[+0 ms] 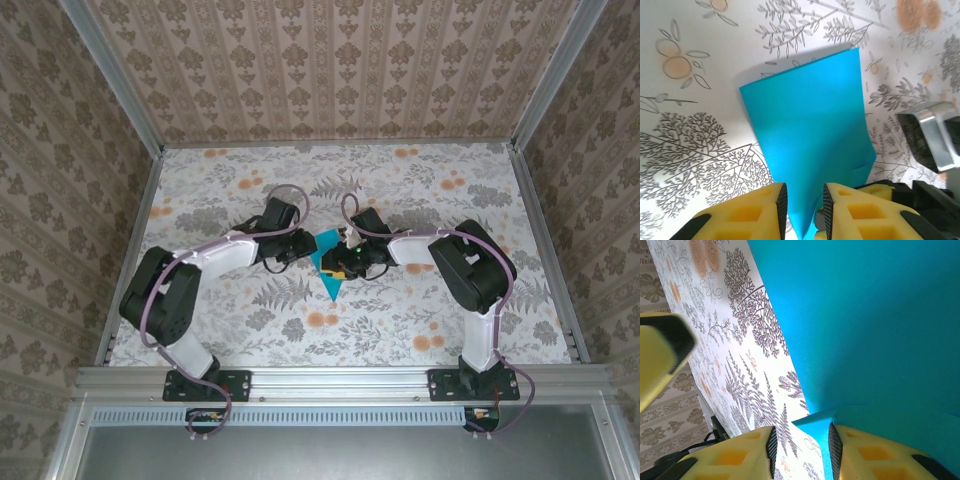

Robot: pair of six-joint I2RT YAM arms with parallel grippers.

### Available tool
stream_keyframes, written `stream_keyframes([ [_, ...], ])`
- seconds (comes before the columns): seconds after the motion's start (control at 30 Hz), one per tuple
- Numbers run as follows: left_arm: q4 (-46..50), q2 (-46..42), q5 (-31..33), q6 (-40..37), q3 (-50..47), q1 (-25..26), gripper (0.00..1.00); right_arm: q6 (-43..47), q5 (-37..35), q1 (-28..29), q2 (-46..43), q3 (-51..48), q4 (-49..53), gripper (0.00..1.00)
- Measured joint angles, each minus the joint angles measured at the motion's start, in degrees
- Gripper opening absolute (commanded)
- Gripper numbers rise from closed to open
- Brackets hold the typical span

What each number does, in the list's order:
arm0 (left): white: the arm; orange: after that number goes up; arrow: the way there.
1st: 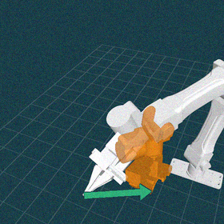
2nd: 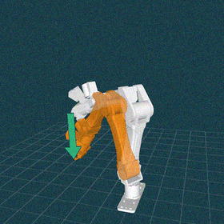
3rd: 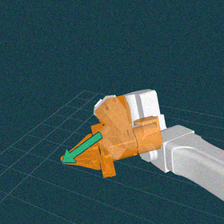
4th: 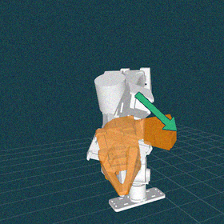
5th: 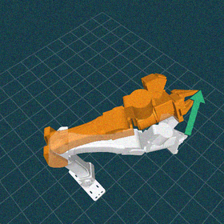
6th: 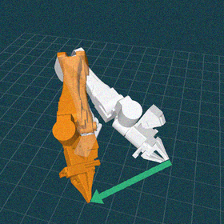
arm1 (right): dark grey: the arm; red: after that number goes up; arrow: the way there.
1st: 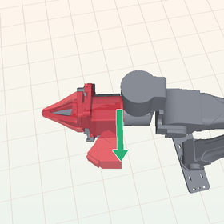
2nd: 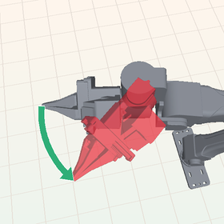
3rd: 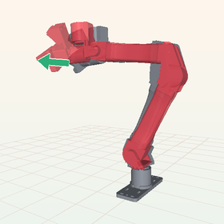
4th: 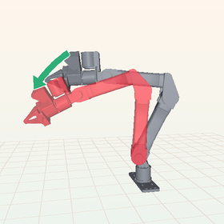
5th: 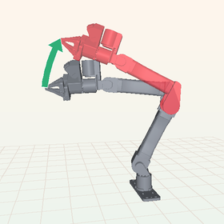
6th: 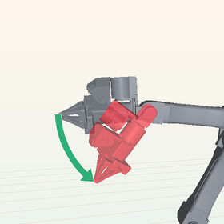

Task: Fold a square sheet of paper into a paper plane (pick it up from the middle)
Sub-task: Third fold the triangle at the center of the table.

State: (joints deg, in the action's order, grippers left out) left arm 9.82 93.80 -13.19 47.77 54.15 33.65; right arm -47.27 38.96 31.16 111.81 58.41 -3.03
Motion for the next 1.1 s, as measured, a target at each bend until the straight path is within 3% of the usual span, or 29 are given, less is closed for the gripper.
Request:
stream_keyframes([
  [0.23, -0.1, -1.7, -0.4, 0.7, -2.5, 0.2, 0.14, 0.5, -2.4, 0.0, 0.0, 0.0, 2.1, 0.08],
  [0.37, -0.8, -1.7, -1.1, 0.7, -2.6, 1.6, 0.08, 0.8, -3.0, 0.0, 0.0, 0.0, 3.1, 0.01],
  [0.57, -2.4, -0.5, -2.5, 0.7, -2.6, 4.6, 0.0, 1.0, -3.0, 0.0, 0.0, 0.0, 3.1, 0.0],
  [1.1, -3.0, 6.0, -3.5, 0.7, -2.1, 6.3, 0.0, 1.0, -3.0, 0.0, 0.0, 0.0, 3.1, 0.0],
])
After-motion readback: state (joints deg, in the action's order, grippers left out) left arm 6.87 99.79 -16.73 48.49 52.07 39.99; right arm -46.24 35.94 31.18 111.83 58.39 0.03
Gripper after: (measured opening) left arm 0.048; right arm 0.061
